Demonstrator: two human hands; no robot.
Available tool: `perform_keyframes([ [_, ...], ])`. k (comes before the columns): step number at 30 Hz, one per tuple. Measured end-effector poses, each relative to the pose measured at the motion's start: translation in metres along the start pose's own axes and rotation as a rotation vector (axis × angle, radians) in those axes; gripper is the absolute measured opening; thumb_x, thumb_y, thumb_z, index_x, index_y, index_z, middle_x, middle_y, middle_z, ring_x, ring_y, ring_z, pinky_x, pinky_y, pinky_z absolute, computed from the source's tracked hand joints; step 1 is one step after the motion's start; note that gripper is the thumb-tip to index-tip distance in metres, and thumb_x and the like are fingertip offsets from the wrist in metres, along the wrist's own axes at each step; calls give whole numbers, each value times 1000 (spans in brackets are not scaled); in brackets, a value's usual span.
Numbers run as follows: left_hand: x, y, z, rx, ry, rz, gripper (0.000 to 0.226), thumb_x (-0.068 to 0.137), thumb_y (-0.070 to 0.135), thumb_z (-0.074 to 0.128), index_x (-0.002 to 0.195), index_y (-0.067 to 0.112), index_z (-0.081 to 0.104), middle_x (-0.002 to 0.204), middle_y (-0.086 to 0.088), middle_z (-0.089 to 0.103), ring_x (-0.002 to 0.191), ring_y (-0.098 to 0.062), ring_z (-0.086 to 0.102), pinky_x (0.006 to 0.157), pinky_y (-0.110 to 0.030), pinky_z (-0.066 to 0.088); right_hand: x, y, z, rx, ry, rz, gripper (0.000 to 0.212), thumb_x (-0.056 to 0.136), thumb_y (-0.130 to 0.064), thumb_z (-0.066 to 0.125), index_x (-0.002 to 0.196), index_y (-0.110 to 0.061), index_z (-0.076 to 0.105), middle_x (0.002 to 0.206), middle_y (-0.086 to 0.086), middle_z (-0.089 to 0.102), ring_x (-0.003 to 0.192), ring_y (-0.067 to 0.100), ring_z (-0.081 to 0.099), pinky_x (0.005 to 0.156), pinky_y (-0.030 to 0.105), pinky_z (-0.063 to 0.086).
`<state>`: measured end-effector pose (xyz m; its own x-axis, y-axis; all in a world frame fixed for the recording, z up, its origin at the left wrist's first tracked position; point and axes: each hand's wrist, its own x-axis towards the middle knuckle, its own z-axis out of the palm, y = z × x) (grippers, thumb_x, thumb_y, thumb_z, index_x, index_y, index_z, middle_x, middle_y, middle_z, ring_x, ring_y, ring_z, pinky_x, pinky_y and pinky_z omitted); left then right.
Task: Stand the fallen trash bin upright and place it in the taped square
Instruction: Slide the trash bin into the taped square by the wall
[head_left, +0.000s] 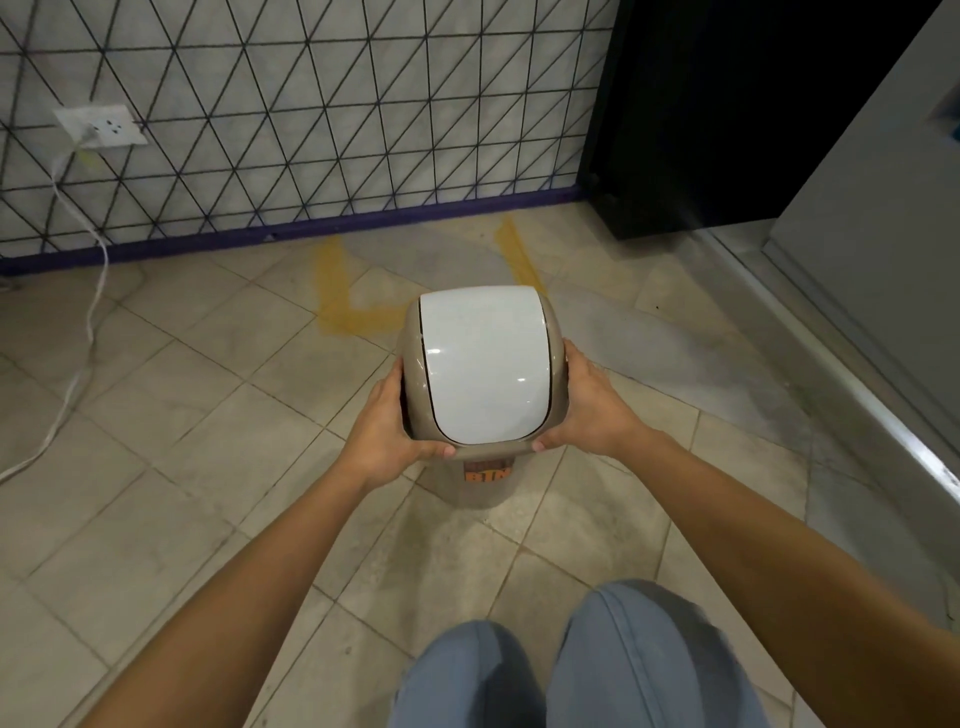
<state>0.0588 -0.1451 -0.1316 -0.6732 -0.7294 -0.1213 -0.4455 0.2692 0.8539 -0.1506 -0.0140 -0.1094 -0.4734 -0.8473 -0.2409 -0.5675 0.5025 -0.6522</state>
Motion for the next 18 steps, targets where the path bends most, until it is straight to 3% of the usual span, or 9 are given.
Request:
perform_keyframes([
  [6, 28, 4, 3, -67, 35, -23, 124, 46, 18, 92, 147, 25, 21, 143, 2, 41, 130, -19, 40, 103, -45, 42, 33, 0, -14, 43, -11, -22, 130, 39, -18, 93, 146, -24, 18, 140, 1, 45, 132, 25, 38, 108, 44, 36],
  [18, 81, 5, -10, -64, 59, -153, 129, 45, 18, 92, 148, 30, 15, 144, 0, 38, 131, -21, 40, 103, -48, 42, 98, -12, -20, 57, -68, -11, 134, 42, -11, 91, 149, -20, 10, 142, 7, 43, 134, 27, 35, 109, 45, 36],
])
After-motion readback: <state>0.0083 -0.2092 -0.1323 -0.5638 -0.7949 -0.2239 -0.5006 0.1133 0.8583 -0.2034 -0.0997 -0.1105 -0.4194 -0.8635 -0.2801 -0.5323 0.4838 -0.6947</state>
